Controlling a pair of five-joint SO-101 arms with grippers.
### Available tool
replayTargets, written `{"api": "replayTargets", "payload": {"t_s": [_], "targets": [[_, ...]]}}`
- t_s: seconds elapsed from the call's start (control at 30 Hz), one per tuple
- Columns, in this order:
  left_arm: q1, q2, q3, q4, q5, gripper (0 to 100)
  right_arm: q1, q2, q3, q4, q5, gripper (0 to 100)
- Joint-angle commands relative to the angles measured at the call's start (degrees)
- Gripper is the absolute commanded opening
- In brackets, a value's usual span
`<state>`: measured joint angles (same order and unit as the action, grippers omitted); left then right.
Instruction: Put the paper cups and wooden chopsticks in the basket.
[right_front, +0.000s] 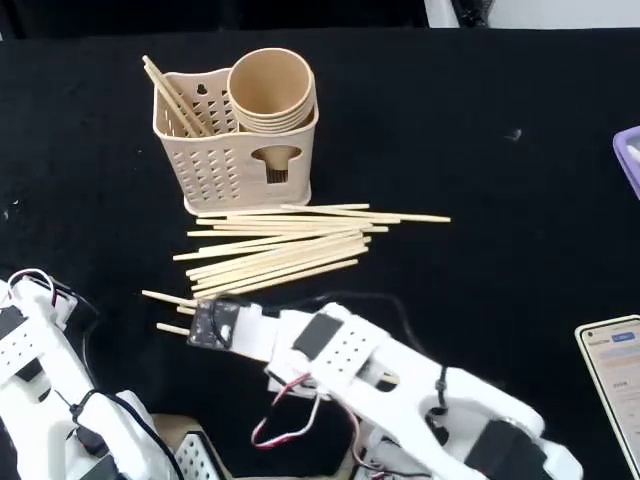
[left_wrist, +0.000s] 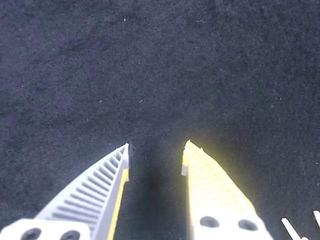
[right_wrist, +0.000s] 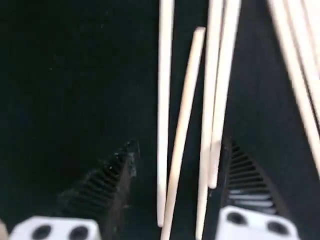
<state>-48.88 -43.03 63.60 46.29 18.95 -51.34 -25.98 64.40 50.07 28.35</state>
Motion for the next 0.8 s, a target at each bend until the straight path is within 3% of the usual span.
{"api": "replayTargets", "payload": {"t_s": [0.0,0.17,0.33,0.47,0.77], "targets": [[0.6,-1.4,-2.9,-0.6,0.6,18,-1.0,5.6,-2.9,-2.5,-0.7,26.5],[0.6,-1.4,-2.9,-0.6,0.6,18,1.4,12.7,-8.1,-1.8,-0.7,23.8],[0.5,-1.4,-2.9,-0.7,0.6,18,5.5,12.3,-9.4,-2.0,-1.8,0.5],[0.5,-1.4,-2.9,-0.9,0.6,18,9.5,6.5,-9.6,0.1,-3.3,0.9],[0.5,-1.4,-2.9,-1.0,0.6,18,15.1,-16.8,-9.6,9.4,3.3,1.1]]}}
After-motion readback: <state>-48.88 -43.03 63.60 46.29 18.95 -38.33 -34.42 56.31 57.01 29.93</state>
